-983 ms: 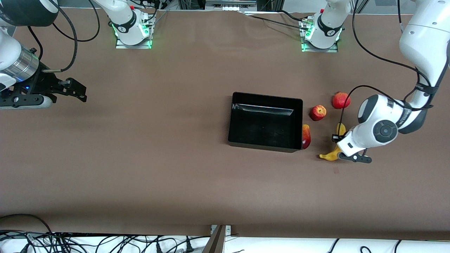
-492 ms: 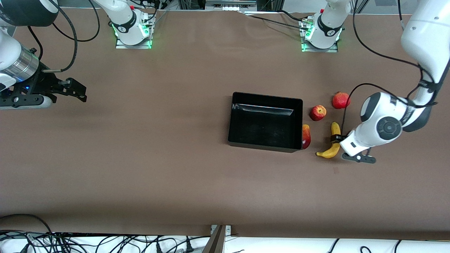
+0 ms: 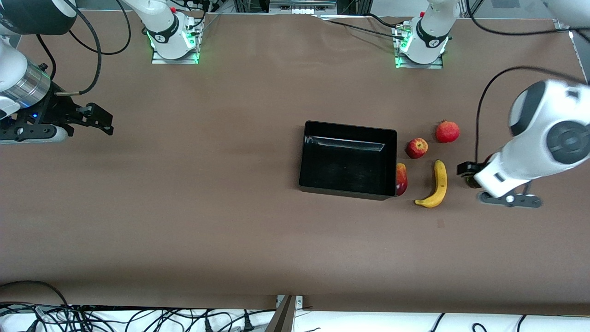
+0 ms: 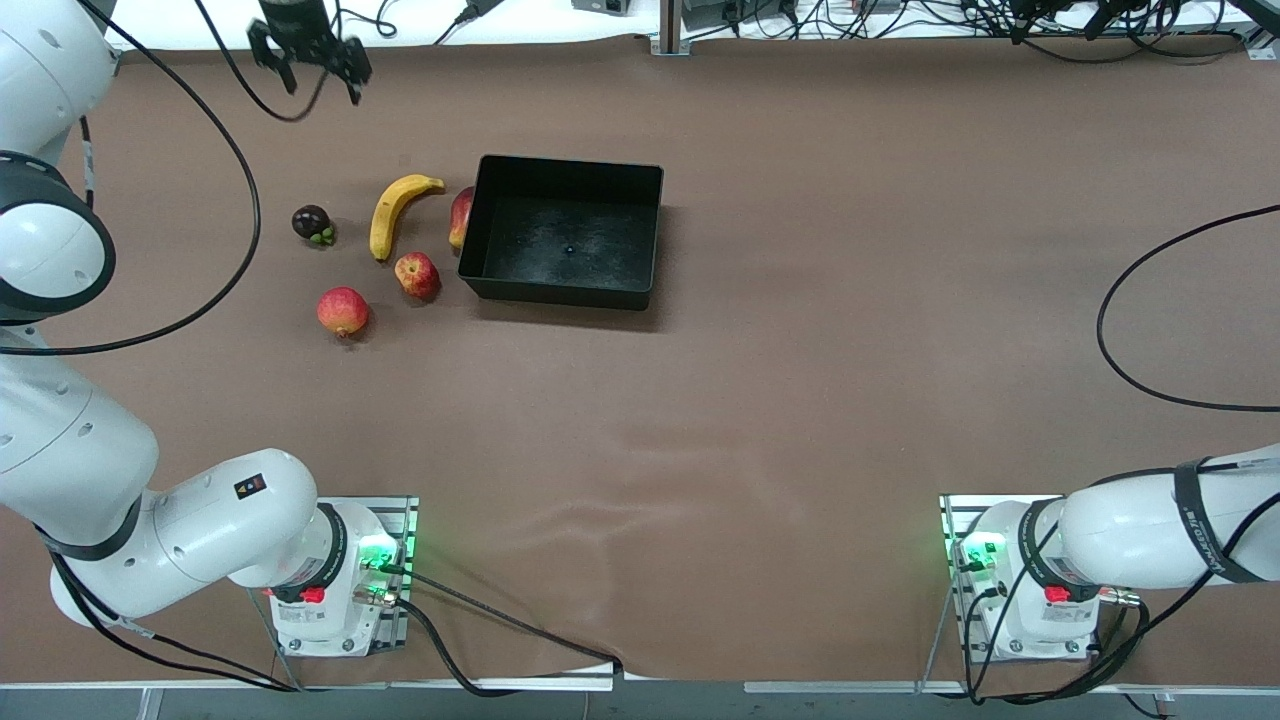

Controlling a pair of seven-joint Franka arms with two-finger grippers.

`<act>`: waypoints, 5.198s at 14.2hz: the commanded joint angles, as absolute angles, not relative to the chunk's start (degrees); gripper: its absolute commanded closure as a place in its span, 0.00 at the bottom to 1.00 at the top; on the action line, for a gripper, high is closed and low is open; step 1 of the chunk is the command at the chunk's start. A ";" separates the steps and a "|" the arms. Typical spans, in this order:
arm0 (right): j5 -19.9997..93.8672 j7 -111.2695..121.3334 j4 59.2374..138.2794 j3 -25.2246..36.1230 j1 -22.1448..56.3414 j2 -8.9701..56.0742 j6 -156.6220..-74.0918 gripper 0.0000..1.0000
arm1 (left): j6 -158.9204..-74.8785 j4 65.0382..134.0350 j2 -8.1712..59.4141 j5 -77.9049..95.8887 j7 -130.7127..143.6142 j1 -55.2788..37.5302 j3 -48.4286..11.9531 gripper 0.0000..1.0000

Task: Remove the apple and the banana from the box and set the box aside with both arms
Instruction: 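Lower the banana beside the plum while the right gripper reaches the tray, then lower the right gripper onto the tray rim and grip it, then drag the black tray across the table away from the fruits with the right gripper, then open the right gripper and draw it back from the tray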

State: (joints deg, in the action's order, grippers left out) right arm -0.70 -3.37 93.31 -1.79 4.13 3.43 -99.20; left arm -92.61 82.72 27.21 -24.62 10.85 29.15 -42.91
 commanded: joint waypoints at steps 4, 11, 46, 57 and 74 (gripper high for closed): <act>-0.17 -2.37 92.81 -2.02 6.24 6.24 -100.19 0.00 | -87.71 78.21 15.85 -9.71 8.35 18.94 -27.14 0.00; 2.62 -4.82 92.73 -2.20 16.50 15.44 -100.88 0.00 | -97.98 98.31 -1.30 -3.87 2.02 0.62 -1.42 0.00; 3.43 -29.12 81.65 0.97 35.53 37.63 -118.24 1.00 | -90.97 98.26 -4.57 -1.32 -6.06 4.39 -1.32 0.00; 3.52 -0.26 84.10 1.84 15.13 33.49 -108.63 1.00 | -91.14 97.74 -4.57 -3.43 -6.51 4.92 -0.44 0.00; 6.94 5.37 112.23 8.96 6.15 27.33 -129.99 1.00 | -91.14 97.29 -4.22 -3.52 -7.03 4.22 -1.23 0.00</act>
State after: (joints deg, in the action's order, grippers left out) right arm 6.77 6.45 108.82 9.25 6.67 28.62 -130.05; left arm -91.87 98.52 -4.33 -2.48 -6.00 4.30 -1.11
